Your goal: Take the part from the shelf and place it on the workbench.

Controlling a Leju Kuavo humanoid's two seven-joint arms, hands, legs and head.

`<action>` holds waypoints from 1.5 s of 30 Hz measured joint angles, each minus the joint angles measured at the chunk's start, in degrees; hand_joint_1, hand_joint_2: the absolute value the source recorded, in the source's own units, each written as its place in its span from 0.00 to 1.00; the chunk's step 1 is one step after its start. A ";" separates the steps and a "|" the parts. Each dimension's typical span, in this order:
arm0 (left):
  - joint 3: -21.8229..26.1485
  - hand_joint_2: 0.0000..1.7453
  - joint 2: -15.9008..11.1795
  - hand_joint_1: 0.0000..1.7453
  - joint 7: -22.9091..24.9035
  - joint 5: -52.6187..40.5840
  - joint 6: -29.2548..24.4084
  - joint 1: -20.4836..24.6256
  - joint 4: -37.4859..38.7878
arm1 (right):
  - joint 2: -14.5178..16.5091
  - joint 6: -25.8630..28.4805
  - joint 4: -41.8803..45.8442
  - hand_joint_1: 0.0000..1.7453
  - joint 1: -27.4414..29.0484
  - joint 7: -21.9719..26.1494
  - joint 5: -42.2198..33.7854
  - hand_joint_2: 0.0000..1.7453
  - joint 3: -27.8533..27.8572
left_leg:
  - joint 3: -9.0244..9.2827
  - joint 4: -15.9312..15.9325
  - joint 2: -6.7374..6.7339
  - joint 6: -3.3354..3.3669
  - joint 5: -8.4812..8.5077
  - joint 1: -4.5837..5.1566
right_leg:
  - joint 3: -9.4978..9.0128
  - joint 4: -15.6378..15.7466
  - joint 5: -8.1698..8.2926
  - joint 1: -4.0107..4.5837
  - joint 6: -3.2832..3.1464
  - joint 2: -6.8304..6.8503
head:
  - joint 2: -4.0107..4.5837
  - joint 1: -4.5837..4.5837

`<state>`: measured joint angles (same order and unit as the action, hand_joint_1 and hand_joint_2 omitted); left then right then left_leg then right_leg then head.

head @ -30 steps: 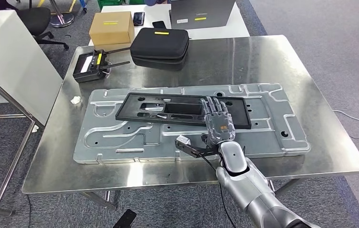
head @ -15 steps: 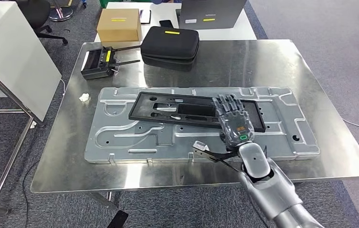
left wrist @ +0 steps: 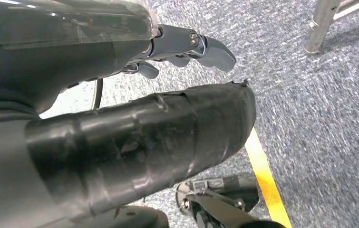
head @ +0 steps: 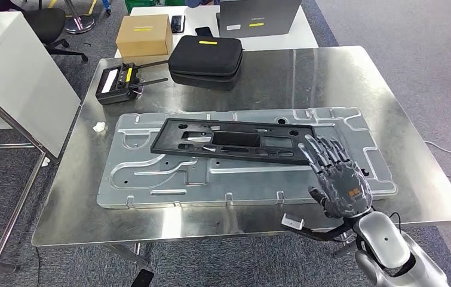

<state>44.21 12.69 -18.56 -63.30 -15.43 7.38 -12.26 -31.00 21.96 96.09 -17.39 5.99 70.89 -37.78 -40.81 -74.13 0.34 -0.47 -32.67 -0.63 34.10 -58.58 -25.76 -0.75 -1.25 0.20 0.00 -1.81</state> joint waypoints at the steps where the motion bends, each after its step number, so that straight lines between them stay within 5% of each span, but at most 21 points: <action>1: 0.01 0.00 -0.01 0.00 0.02 0.03 -0.22 -0.02 0.00 | 0.41 1.75 0.79 0.00 1.67 0.29 -0.78 0.25 0.70 | 1.47 2.84 0.00 0.03 1.78 -0.04 | -0.05 -0.08 -0.07 -0.01 0.05 -0.01 | 0.00 0.00; 2: 0.02 0.00 -0.02 0.00 0.01 0.07 -0.42 -0.01 0.00 | 1.08 3.38 1.40 0.00 3.38 0.28 -1.35 0.00 1.53 | 3.61 7.13 0.00 0.16 3.68 -0.06 | -0.11 -0.18 -0.17 -0.02 0.14 -0.03 | 0.00 -0.01; 4: 0.11 0.00 -0.02 0.00 -0.06 0.21 -0.74 0.04 0.00 | 2.93 6.58 2.13 0.00 6.54 -0.13 -2.33 0.00 3.27 | 7.03 13.88 0.04 0.60 5.86 0.08 | -0.09 -0.46 -0.33 0.18 0.55 -0.11 | 0.00 -0.01; 8: 0.68 0.00 0.03 0.00 -0.13 0.76 -1.45 -0.25 0.00 | 8.64 14.65 3.03 0.00 12.35 0.67 -7.52 0.00 6.28 | 7.93 15.98 0.06 1.75 6.51 0.15 | -0.08 -0.50 -0.33 0.26 1.67 -0.18 | 0.00 -0.04; 10: 0.95 0.00 0.08 0.00 -0.16 0.92 -1.88 -0.38 0.00 | 12.03 16.80 3.87 0.00 14.94 3.73 -12.56 0.00 7.73 | 7.99 16.63 -0.09 2.56 7.08 -0.04 | 0.91 -3.08 -2.52 0.08 2.12 -0.20 | 0.00 -0.07; 13: 1.19 0.00 0.11 0.00 -0.21 0.92 -2.42 -0.65 0.00 | 17.39 17.64 5.24 0.00 18.79 9.87 -20.16 0.00 10.65 | 7.49 16.64 -0.18 2.96 7.46 -0.02 | 5.03 -13.45 -8.42 -0.12 2.57 -0.19 | 0.00 -0.08; 14: 1.26 0.00 0.10 0.00 -0.21 0.92 -2.52 -0.81 0.00 | 18.95 17.66 5.59 0.00 19.93 11.35 -21.99 0.00 11.65 | 7.28 16.51 -0.20 2.94 7.52 0.00 | 5.73 -15.59 -9.11 -0.17 2.68 -0.19 | 0.00 -0.09; 16: 1.34 0.00 0.10 0.00 -0.20 0.92 -2.66 -1.13 0.00 | 21.56 17.66 6.30 0.00 21.82 13.91 -25.43 0.00 13.63 | 6.89 16.12 -0.21 2.82 7.60 0.00 | 3.87 -13.28 -7.35 -0.31 2.71 -0.18 | 0.00 -0.09; 19: 1.38 0.00 0.14 0.00 -0.22 0.89 -3.01 -1.33 0.00 | 24.51 17.68 7.25 0.00 23.59 16.75 -29.68 0.00 15.98 | 6.50 15.52 -0.17 2.19 7.71 0.16 | -2.16 -2.58 -3.50 -0.24 2.25 -0.23 | 0.00 -0.08; 23: 1.53 0.00 0.13 0.00 -0.30 0.97 -3.61 -1.41 0.00 | 26.89 17.73 7.77 0.00 25.28 18.25 -32.34 0.00 17.56 | 6.34 15.64 -0.11 0.66 8.18 0.19 | -2.60 -0.36 -2.35 0.04 0.96 -0.35 | 0.00 -0.06; 26: 1.78 0.00 0.11 0.00 -0.32 1.10 -3.65 -1.55 0.00 | 28.10 17.76 7.76 0.00 25.92 18.39 -33.42 0.00 18.28 | 4.24 10.60 -0.13 -0.10 3.64 -0.02 | -1.75 0.11 -1.14 -0.22 -0.38 -0.17 | 0.00 -0.01; 28: 1.93 0.00 0.11 0.00 -0.32 1.22 -3.67 -1.61 0.00 | 28.94 17.76 7.69 0.00 26.34 18.52 -34.34 0.00 18.94 | 1.74 3.10 -0.13 -0.39 -1.16 -0.06 | -0.76 0.00 -0.52 -0.08 -0.67 -0.09 | 0.00 0.04; 30: 2.11 0.00 0.11 0.00 -0.33 1.31 -3.67 -1.74 0.00 | 29.53 17.76 7.58 0.00 26.69 18.91 -35.39 0.00 19.69 | 1.60 -0.24 -0.14 -0.47 -2.64 -0.06 | 0.18 -0.20 0.03 0.04 -0.62 -0.03 | 0.00 0.04; 31: 2.19 0.00 0.11 0.00 -0.34 1.32 -3.67 -1.81 0.00 | 29.78 17.76 7.54 0.00 26.80 19.19 -36.05 0.00 20.06 | 3.32 1.57 -0.14 -0.38 -1.78 -0.06 | 0.56 -0.31 0.27 0.07 -0.53 -0.05 | 0.00 0.04; 34: 2.32 0.00 0.11 0.00 -0.42 1.34 -3.70 -1.81 0.00 | 30.42 17.76 7.51 0.00 27.11 19.90 -37.74 0.00 21.04 | 11.17 13.77 -0.10 0.31 1.96 0.11 | 1.13 -0.65 0.87 0.16 0.03 -0.11 | 0.00 0.02; 36: 2.37 0.00 0.13 0.00 -0.46 1.34 -3.76 -1.77 0.00 | 30.66 17.75 7.51 0.00 27.25 20.20 -38.41 0.00 21.55 | 12.81 17.06 -0.04 0.79 2.61 0.40 | 1.22 -0.70 1.31 0.24 0.66 -0.09 | 0.00 0.01; 38: 2.42 0.00 0.13 0.00 -0.48 1.34 -3.82 -1.91 0.00 | 30.84 17.75 7.49 0.00 27.44 20.44 -38.85 0.00 22.03 | 12.53 17.13 -0.10 1.33 3.34 0.42 | 1.26 -0.59 1.74 0.22 1.39 -0.14 | 0.00 0.01; 40: 2.44 0.00 0.13 0.00 -0.48 1.33 -3.84 -1.95 0.00 | 30.91 17.76 7.49 0.00 27.74 20.74 -39.06 0.00 22.57 | 12.04 17.45 -0.38 2.18 4.38 0.17 | 1.99 -2.02 0.04 0.10 1.96 -0.22 | 0.00 -0.02; 43: 2.44 0.00 0.14 0.00 -0.46 1.18 -3.85 -1.97 0.00 | 30.94 17.78 7.49 0.00 28.13 21.26 -39.47 0.00 23.33 | 10.39 17.40 -0.73 3.00 5.77 0.09 | 5.22 -11.32 -7.34 -0.08 2.53 -0.24 | 0.00 -0.11; 45: 2.44 0.00 0.14 0.00 -0.38 1.04 -3.87 -2.10 0.00 | 30.98 17.78 7.49 0.00 28.51 21.55 -39.76 0.00 23.68 | 9.10 17.05 -0.86 2.93 6.43 0.11 | 5.85 -15.94 -9.22 -0.15 2.82 -0.22 | 0.00 -0.11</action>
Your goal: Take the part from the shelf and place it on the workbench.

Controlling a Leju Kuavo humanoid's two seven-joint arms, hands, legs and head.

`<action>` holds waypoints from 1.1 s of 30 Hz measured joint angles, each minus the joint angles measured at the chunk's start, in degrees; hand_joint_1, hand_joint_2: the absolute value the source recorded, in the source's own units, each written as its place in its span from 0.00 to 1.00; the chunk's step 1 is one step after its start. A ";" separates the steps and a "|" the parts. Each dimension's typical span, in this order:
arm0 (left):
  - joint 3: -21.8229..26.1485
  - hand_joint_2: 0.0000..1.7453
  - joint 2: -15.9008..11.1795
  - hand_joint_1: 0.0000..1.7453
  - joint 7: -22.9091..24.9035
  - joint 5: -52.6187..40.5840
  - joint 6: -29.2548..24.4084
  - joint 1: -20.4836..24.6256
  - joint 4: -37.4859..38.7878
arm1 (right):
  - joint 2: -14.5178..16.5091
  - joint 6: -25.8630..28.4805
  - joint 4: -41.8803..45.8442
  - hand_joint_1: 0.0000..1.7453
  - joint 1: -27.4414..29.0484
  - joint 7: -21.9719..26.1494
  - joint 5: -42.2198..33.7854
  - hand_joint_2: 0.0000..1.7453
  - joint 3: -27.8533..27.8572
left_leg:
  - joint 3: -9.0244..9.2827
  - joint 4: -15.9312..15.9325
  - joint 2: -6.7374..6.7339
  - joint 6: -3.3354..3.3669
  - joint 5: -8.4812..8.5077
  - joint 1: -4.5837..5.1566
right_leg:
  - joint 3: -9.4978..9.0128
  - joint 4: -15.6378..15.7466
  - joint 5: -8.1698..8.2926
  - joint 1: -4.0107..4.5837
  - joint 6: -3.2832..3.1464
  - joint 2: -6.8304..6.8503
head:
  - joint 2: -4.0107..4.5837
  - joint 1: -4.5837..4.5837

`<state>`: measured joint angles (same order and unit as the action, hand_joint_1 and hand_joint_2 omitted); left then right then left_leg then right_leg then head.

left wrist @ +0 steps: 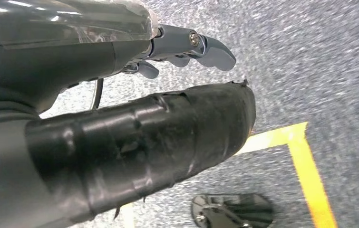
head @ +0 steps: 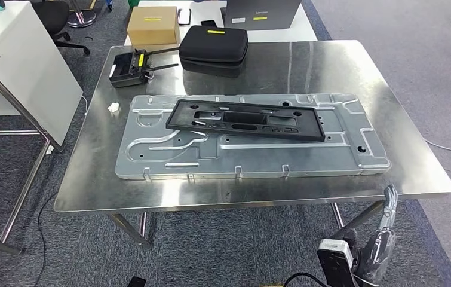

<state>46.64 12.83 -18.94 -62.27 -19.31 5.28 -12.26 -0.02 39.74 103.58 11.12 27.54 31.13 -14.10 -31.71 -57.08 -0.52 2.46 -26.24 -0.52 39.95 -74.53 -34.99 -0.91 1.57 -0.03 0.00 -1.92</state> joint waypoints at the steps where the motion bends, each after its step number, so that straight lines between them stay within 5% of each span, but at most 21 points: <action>1: 0.00 0.00 0.01 0.00 0.05 -0.07 -0.04 -0.03 0.00 | 0.02 0.00 0.01 0.00 0.21 0.19 -0.09 0.00 0.17 | -0.62 -0.26 -0.03 -0.09 0.26 -0.01 | -1.24 0.71 0.71 -0.07 0.05 0.01 | 0.00 0.00; 4: 0.00 0.00 0.08 0.00 0.20 -0.20 -0.17 -0.02 0.00 | 0.03 0.00 0.12 0.00 0.62 0.79 -0.23 0.00 0.70 | -2.09 -1.25 -0.01 -0.61 0.81 0.03 | -8.89 11.59 4.05 -0.17 -0.25 0.00 | 0.00 0.02; 6: 0.00 0.00 0.11 0.00 0.25 -0.31 -0.27 -0.03 0.00 | 0.13 0.02 0.45 0.00 1.06 1.18 -0.31 0.00 1.03 | -2.48 -1.59 0.03 -1.25 1.24 0.12 | -10.93 15.39 4.65 0.13 -0.76 -0.09 | 0.00 0.03; 8: 0.00 0.00 0.18 0.00 0.30 -0.40 -0.41 -0.10 0.00 | 0.29 0.04 0.85 0.00 1.67 1.64 -0.58 0.00 1.41 | -2.68 -1.55 0.08 -2.07 1.79 0.12 | -10.38 15.54 5.33 0.29 -1.51 -0.14 | 0.00 0.02; 10: 0.00 0.00 0.24 0.00 0.36 -0.44 -0.51 -0.19 0.00 | 0.44 0.04 1.18 0.00 2.13 1.99 -0.92 0.00 1.74 | -3.33 -2.60 0.19 -2.81 0.44 -0.01 | -9.62 15.91 6.20 0.11 -2.52 0.00 | 0.00 0.06; 13: 0.00 0.00 0.25 0.00 0.40 -0.55 -0.56 -0.24 0.00 | 0.70 0.04 1.56 0.00 2.72 2.45 -1.22 0.00 2.02 | -5.99 -10.97 0.28 -3.50 -7.21 -0.17 | -7.53 15.99 7.88 0.13 -3.57 0.18 | 0.00 0.17; 15: 0.00 0.00 0.25 0.00 0.40 -0.57 -0.56 -0.25 0.00 | 0.83 0.04 1.64 0.00 3.09 2.61 -1.28 0.00 2.22 | -6.79 -16.79 0.28 -3.71 -9.74 -0.19 | -5.84 15.83 9.08 0.30 -3.60 0.23 | 0.00 0.17; 17: 0.00 0.00 0.25 0.00 0.39 -0.56 -0.56 -0.24 0.00 | 0.90 0.04 1.64 0.00 3.24 2.70 -1.29 0.00 2.33 | -4.07 -15.68 0.28 -3.59 -7.41 -0.18 | -4.33 15.59 10.21 0.39 -3.42 0.23 | 0.00 0.18; 19: 0.00 0.00 0.24 0.00 0.38 -0.53 -0.56 -0.15 0.00 | 1.00 0.04 1.67 0.00 3.26 2.84 -1.29 0.00 2.36 | 1.98 -7.64 0.32 -3.08 -4.99 -0.07 | -3.16 15.25 11.22 0.47 -3.05 0.19 | 0.00 0.19; 21: 0.00 0.00 0.24 0.00 0.32 -0.43 -0.56 -0.05 0.00 | 1.14 0.04 1.73 0.00 3.25 2.94 -1.29 0.00 2.38 | 6.36 -0.64 0.37 -2.48 -5.10 0.23 | -2.62 15.13 12.16 0.54 -2.48 0.25 | 0.00 0.15; 22: 0.00 0.00 0.24 0.00 0.30 -0.39 -0.56 -0.04 0.00 | 1.22 0.04 1.77 0.00 3.24 2.96 -1.29 0.00 2.38 | 6.96 0.80 0.38 -2.17 -5.45 0.42 | -2.55 15.23 12.66 0.52 -2.13 0.29 | 0.00 0.17; 25: 0.01 0.00 0.26 0.00 0.27 -0.28 -0.56 -0.17 0.01 | 1.38 0.04 1.85 0.00 3.37 3.00 -1.30 0.00 2.47 | 5.88 1.38 0.07 -0.96 -3.90 0.30 | -2.10 14.89 12.48 0.35 -1.14 0.17 | 0.00 0.17; 29: 0.02 0.00 0.27 0.00 0.23 -0.20 -0.53 -0.26 0.02 | 1.40 0.04 1.95 0.00 3.56 3.10 -1.27 0.00 2.67 | 2.78 1.50 -0.34 0.16 -1.07 0.12 | 0.43 4.02 2.01 0.05 -0.33 0.01 | 0.00 0.10; 30: 0.02 0.00 0.27 0.00 0.22 -0.20 -0.52 -0.29 0.02 | 1.41 0.04 1.95 0.00 3.59 3.14 -1.26 0.00 2.68 | 1.86 1.32 -0.41 0.11 -0.43 0.13 | 0.60 1.12 1.02 -0.03 -0.11 0.01 | 0.00 0.10; 31: 0.02 0.00 0.27 0.00 0.21 -0.20 -0.51 -0.32 0.02 | 1.41 0.04 1.95 0.00 3.62 3.17 -1.26 0.00 2.69 | 0.85 1.03 -0.47 -0.01 0.17 0.13 | 0.10 -0.38 1.47 -0.14 0.07 0.02 | 0.00 0.11; 33: 0.02 0.00 0.26 0.00 0.17 -0.20 -0.50 -0.32 0.02 | 1.42 0.04 1.95 0.00 3.64 3.33 -1.23 0.00 2.69 | -1.25 0.11 -0.50 -0.39 1.13 0.06 | -3.83 2.64 4.71 -0.45 0.23 0.03 | 0.00 0.12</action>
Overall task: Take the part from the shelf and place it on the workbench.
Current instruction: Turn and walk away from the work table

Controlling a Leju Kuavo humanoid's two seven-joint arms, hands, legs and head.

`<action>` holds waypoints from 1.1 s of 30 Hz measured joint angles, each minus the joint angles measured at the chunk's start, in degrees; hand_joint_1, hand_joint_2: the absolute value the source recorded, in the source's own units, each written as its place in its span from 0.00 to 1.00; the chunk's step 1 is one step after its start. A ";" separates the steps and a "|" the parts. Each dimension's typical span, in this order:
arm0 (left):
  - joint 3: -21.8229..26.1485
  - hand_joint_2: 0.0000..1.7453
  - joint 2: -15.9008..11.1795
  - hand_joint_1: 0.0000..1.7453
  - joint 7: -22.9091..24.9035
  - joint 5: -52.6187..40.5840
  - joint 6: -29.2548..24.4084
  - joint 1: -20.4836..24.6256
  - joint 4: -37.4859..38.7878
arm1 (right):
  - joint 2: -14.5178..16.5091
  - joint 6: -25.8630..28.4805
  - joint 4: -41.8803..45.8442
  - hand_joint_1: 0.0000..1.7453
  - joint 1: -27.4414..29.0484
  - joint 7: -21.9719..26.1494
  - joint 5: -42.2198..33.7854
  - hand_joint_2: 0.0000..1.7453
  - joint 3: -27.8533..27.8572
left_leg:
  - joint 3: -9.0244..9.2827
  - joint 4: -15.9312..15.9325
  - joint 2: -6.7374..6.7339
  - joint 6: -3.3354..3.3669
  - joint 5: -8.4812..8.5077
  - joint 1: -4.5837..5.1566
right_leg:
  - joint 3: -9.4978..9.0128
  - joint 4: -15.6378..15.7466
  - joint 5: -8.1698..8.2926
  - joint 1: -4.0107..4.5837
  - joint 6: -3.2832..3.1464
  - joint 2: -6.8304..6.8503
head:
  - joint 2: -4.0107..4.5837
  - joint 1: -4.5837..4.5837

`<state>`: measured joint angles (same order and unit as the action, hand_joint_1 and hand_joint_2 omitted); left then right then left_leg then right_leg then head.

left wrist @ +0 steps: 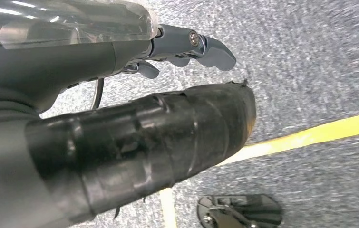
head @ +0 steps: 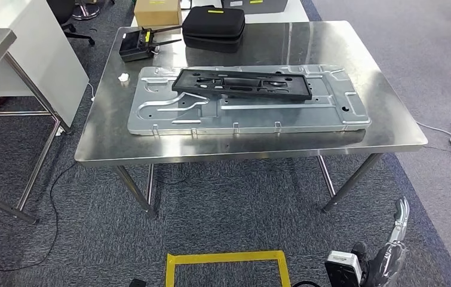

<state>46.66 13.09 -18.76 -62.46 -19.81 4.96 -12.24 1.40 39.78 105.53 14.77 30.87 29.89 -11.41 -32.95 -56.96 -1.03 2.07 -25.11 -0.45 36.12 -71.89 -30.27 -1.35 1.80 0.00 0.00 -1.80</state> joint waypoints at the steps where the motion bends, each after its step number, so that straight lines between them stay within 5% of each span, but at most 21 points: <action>1: 0.00 0.00 0.00 0.00 -0.03 0.01 0.01 0.01 0.00 | 0.01 0.00 0.00 0.00 -0.04 0.08 0.02 0.00 0.00 | -0.94 -0.58 0.02 -0.27 0.35 0.00 | -3.00 3.96 0.66 -0.11 -0.03 -0.01 | 0.00 0.01; 3: 0.01 0.00 0.00 0.00 -0.08 0.05 0.01 0.02 0.00 | 0.11 0.00 0.02 0.00 -0.11 0.21 0.08 0.00 0.00 | -2.11 -1.50 0.09 -0.93 0.93 0.07 | -7.74 11.26 -0.32 0.07 -0.35 -0.08 | 0.00 0.03; 4: 0.01 0.00 0.00 0.00 -0.10 0.07 0.01 0.02 0.00 | 0.19 0.00 0.03 0.00 -0.14 0.25 0.11 0.00 0.00 | -2.36 -1.69 0.12 -1.31 1.28 0.11 | -8.63 13.10 -1.13 0.28 -0.62 -0.10 | 0.00 0.04; 7: 0.09 0.00 -0.03 0.00 -0.09 0.10 0.01 -0.13 0.00 | 0.43 0.00 0.04 0.00 -0.15 0.30 0.16 0.00 0.02 | -2.86 -2.15 0.32 -2.48 1.35 -0.13 | -7.89 13.74 -0.18 0.39 -2.03 0.10 | 0.00 0.03; 9: 0.16 0.00 -0.07 0.00 -0.06 0.14 0.02 -0.29 0.00 | 0.65 0.00 0.05 0.00 -0.18 0.30 0.16 0.00 0.02 | -4.13 -5.58 0.52 -3.03 -2.85 -0.33 | -6.66 13.95 1.07 0.23 -3.00 0.33 | 0.00 0.05; 11: 0.18 0.00 -0.08 0.00 -0.03 0.16 0.03 -0.34 0.00 | 0.78 0.00 0.05 0.00 -0.15 0.30 0.16 0.00 0.02 | -5.84 -12.38 0.58 -3.37 -8.57 -0.33 | -5.03 13.86 2.33 0.39 -3.39 0.39 | 0.00 0.06; 12: 0.19 0.00 -0.08 0.00 -0.02 0.17 0.03 -0.35 0.00 | 0.81 0.00 0.05 0.00 -0.12 0.29 0.16 0.00 0.02 | -6.25 -15.58 0.58 -3.47 -9.96 -0.33 | -4.17 13.76 3.00 0.46 -3.40 0.39 | 0.00 0.07; 14: 0.20 0.00 -0.09 0.00 -0.01 0.20 0.03 -0.36 0.00 | 0.82 0.00 0.04 0.00 -0.13 0.29 0.17 0.00 0.02 | -4.84 -17.53 0.58 -3.48 -8.71 -0.33 | -2.38 13.42 4.25 0.56 -3.24 0.42 | 0.00 0.07; 17: 0.24 0.00 -0.12 0.00 -0.04 0.43 0.03 -0.29 0.00 | 0.87 0.00 0.04 0.00 -0.21 0.28 0.17 0.00 0.02 | 3.53 -7.05 0.66 -2.89 -5.15 -0.22 | -0.33 12.77 5.70 0.65 -2.71 0.40 | 0.00 0.08; 19: 0.34 0.00 -0.14 0.00 -0.11 0.65 0.03 -0.19 0.00 | 0.92 0.00 0.04 0.00 -0.35 0.28 0.16 0.00 0.03 | 7.40 -0.59 0.71 -2.28 -5.93 0.05 | 0.26 12.59 6.63 0.75 -2.12 0.46 | 0.00 0.06; 20: 0.41 0.00 -0.15 0.00 -0.16 0.76 0.03 -0.16 0.00 | 0.94 0.00 0.04 0.00 -0.43 0.28 0.16 0.00 0.05 | 7.81 0.64 0.71 -1.95 -6.17 0.23 | 0.37 12.68 7.14 0.76 -1.76 0.51 | 0.00 0.05; 22: 0.60 0.00 -0.14 0.00 -0.19 0.99 0.03 -0.18 0.00 | 0.94 0.00 0.04 0.00 -0.51 0.28 0.16 0.00 0.16 | 7.14 1.06 0.56 -1.07 -5.28 0.14 | 0.68 12.68 7.37 0.68 -1.03 0.50 | 0.00 0.02; 23: 0.68 0.00 -0.14 0.00 -0.20 1.07 0.03 -0.20 0.00 | 0.94 0.00 0.02 0.00 -0.52 0.28 0.16 0.00 0.25 | 6.63 1.22 0.43 -0.52 -4.62 0.04 | 1.10 11.84 6.12 0.61 -0.72 0.42 | 0.00 -0.01; 26: 0.82 0.00 -0.13 0.00 -0.21 1.13 0.03 -0.15 0.00 | 0.94 0.00 -0.05 0.00 -0.52 0.28 0.16 0.00 0.52 | 4.37 1.27 0.14 0.46 -2.67 0.01 | 3.59 3.31 -1.86 0.40 -0.01 0.24 | 0.00 -0.04; 28: 0.90 0.00 -0.13 0.00 -0.20 1.13 0.03 -0.19 0.00 | 0.94 0.00 -0.15 0.00 -0.52 0.28 0.16 0.00 0.62 | 2.67 0.91 0.06 0.42 -1.47 0.10 | 4.27 -2.51 -3.71 0.38 0.35 0.24 | 0.00 -0.03; 30: 1.06 0.00 -0.13 0.00 -0.19 1.17 0.03 -0.25 0.00 | 0.94 0.00 -0.27 0.00 -0.58 0.28 0.16 0.00 0.68 | 0.81 0.19 0.04 0.19 -0.50 0.11 | 1.37 -1.14 -1.02 0.33 0.37 0.24 | 0.00 -0.02; 31: 1.15 0.00 -0.13 0.00 -0.19 1.19 0.02 -0.23 0.00 | 0.94 0.00 -0.31 0.00 -0.68 0.28 0.16 0.00 0.71 | -0.05 -0.26 0.06 0.02 -0.12 0.11 | -1.48 2.33 0.30 0.30 0.26 0.25 | 0.00 -0.03; 33: 1.31 0.00 -0.13 0.00 -0.24 1.21 0.02 -0.18 0.00 | 0.94 -0.02 -0.35 0.00 -1.10 0.27 0.16 0.00 0.74 | -1.35 -1.13 0.13 -0.49 0.48 0.25 | -6.88 10.26 0.24 0.50 -0.22 0.20 | 0.00 0.01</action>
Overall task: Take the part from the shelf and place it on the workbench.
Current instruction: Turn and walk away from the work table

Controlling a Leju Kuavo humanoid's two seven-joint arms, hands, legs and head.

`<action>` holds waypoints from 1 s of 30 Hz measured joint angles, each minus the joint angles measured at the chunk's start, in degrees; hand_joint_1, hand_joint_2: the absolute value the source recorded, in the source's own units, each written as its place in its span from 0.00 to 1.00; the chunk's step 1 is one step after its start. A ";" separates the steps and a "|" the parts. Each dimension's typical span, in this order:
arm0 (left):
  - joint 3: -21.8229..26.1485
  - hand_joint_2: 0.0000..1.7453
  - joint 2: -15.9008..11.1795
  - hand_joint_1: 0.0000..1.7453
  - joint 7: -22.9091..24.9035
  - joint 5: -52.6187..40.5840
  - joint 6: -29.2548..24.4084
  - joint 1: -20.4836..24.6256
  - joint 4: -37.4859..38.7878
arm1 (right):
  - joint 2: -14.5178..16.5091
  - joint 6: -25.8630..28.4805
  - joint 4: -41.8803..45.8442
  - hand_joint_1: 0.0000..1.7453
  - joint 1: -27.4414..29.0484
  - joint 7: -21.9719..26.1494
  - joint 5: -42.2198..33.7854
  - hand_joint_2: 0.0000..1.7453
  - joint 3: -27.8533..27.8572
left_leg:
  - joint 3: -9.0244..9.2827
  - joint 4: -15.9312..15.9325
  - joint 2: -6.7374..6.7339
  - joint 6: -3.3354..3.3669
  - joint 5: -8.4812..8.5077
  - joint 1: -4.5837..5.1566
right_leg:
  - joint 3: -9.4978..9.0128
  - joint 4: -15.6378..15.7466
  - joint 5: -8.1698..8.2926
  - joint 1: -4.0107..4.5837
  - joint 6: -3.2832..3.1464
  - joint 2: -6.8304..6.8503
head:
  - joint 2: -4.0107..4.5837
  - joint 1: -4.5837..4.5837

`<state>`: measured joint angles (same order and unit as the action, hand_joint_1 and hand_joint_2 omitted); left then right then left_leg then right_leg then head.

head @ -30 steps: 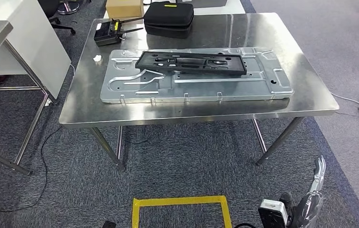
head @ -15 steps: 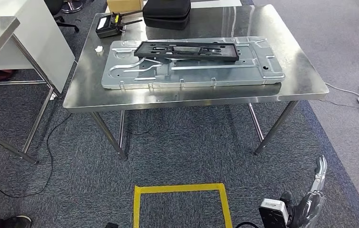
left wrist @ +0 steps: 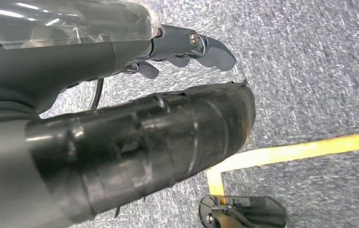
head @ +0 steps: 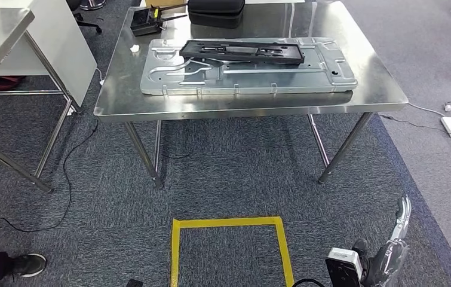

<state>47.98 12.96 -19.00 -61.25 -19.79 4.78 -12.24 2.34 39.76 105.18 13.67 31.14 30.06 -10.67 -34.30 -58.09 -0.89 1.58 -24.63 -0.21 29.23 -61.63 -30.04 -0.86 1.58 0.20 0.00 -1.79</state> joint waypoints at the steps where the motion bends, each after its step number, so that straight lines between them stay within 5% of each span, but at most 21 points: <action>1: 0.04 0.00 0.00 0.00 -0.04 0.01 0.00 0.03 0.00 | 0.00 -0.02 -0.04 0.00 -0.23 -0.01 0.02 0.00 0.01 | -0.34 -0.27 0.02 -0.33 0.31 0.06 | -1.33 2.45 -0.63 0.16 -0.30 -0.04 | 0.00 0.01; 3: 0.11 0.00 -0.01 0.00 -0.12 0.02 0.01 0.06 0.00 | -0.01 -0.05 -0.22 0.00 -0.57 -0.03 0.07 0.00 0.04 | -0.64 -0.28 0.02 -1.11 1.08 0.08 | -1.36 3.78 -0.81 0.34 -1.12 -0.10 | 0.00 0.03; 5: 0.21 0.00 -0.05 0.00 -0.14 0.03 0.01 0.04 0.00 | 0.07 -0.08 -0.47 0.00 -0.85 -0.05 0.09 0.00 0.07 | -1.26 -1.19 0.23 -1.86 -0.03 -0.08 | -0.41 4.02 0.26 0.18 -2.19 0.08 | 0.00 0.07; 8: 0.28 0.00 -0.14 0.00 -0.14 0.03 0.01 0.01 0.00 | 0.17 -0.10 -0.73 0.00 -1.15 -0.07 0.14 0.00 0.07 | -3.79 -9.07 0.46 -2.74 -7.83 -0.33 | 1.78 4.11 2.16 0.10 -3.22 0.28 | 0.00 0.26; 10: 0.30 0.00 -0.18 0.00 -0.14 0.03 0.01 0.01 0.00 | 0.17 -0.13 -0.97 0.00 -1.17 -0.08 0.18 0.00 0.07 | -4.65 -15.25 0.46 -3.06 -10.62 -0.40 | 3.46 3.99 3.45 0.20 -3.20 0.31 | 0.00 0.28; 12: 0.31 0.00 -0.21 0.00 -0.14 0.03 0.02 0.01 0.00 | 0.17 -0.10 -1.20 0.00 -1.17 -0.09 0.19 0.00 0.07 | -2.20 -14.92 0.46 -3.06 -8.36 -0.41 | 5.06 3.69 4.64 0.22 -2.97 0.33 | 0.00 0.28; 14: 0.31 0.00 -0.25 0.00 -0.14 0.03 0.02 0.10 0.00 | 0.19 -0.04 -1.28 0.00 -1.19 -0.09 0.20 0.00 0.07 | 3.59 -7.35 0.52 -2.68 -5.83 -0.36 | 6.38 3.20 5.56 0.26 -2.61 0.33 | 0.00 0.29; 16: 0.31 0.00 -0.28 0.00 -0.14 0.03 0.01 0.24 0.00 | 0.24 0.00 -1.28 0.00 -1.23 -0.09 0.23 0.00 0.07 | 8.19 0.07 0.60 -2.06 -6.16 -0.13 | 7.15 2.85 6.41 0.37 -2.05 0.37 | 0.00 0.27; 17: 0.32 0.00 -0.28 0.00 -0.14 0.03 0.01 0.29 0.00 | 0.28 0.01 -1.28 0.00 -1.26 -0.09 0.26 0.00 0.07 | 8.93 1.76 0.63 -1.70 -6.68 0.03 | 7.30 2.87 6.87 0.40 -1.72 0.42 | 0.00 0.27; 20: 0.36 0.00 -0.28 0.00 -0.11 0.04 0.01 0.22 0.00 | 0.37 0.02 -1.30 0.00 -1.24 -0.10 0.32 0.00 0.11 | 8.09 2.53 0.38 -0.25 -5.46 -0.08 | 7.74 2.64 6.96 0.28 -0.69 0.36 | 0.00 0.24; 22: 0.37 0.00 -0.28 0.00 -0.11 0.05 0.01 0.20 0.00 | 0.37 0.02 -1.33 0.00 -1.18 -0.10 0.32 0.00 0.21 | 6.78 2.77 0.10 0.71 -4.04 -0.28 | 9.04 -1.00 2.43 0.12 -0.20 0.15 | 0.00 0.20; 24: 0.38 0.00 -0.28 0.00 -0.15 0.05 0.05 0.22 0.00 | 0.37 0.02 -1.42 0.00 -1.15 -0.10 0.32 0.00 0.30 | 5.07 2.64 0.01 1.07 -2.72 -0.17 | 10.78 -8.26 -3.24 0.03 0.19 0.07 | 0.00 0.18; 26: 0.39 0.00 -0.28 0.00 -0.16 0.06 0.11 0.16 0.00 | 0.37 0.02 -1.55 0.00 -1.14 -0.10 0.32 0.00 0.33 | 3.20 2.21 -0.07 0.95 -1.46 -0.10 | 10.85 -13.21 -4.07 0.00 0.46 0.06 | 0.00 0.19; 28: 0.40 0.00 -0.28 0.00 -0.16 0.07 0.14 0.13 0.00 | 0.37 0.01 -1.63 0.00 -1.14 -0.13 0.32 0.00 0.34 | 1.30 1.44 -0.08 0.67 -0.53 -0.11 | 7.11 -10.27 -1.02 -0.05 0.40 0.07 | 0.00 0.20; 30: 0.42 0.00 -0.28 0.00 -0.16 0.08 0.14 0.17 0.00 | 0.38 0.00 -1.63 0.00 -1.22 -0.17 0.32 0.00 0.36 | -0.23 0.41 -0.02 0.21 0.08 -0.04 | 0.90 -1.73 -0.33 0.03 0.01 0.05 | 0.00 0.20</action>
<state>48.39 12.68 -19.16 -61.18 -19.65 4.95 -12.24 2.72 39.76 103.54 12.45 30.97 30.38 -10.31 -34.53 -57.69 -0.91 1.79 -24.55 -0.24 30.13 -63.36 -30.36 -0.83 1.59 0.25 0.00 -1.60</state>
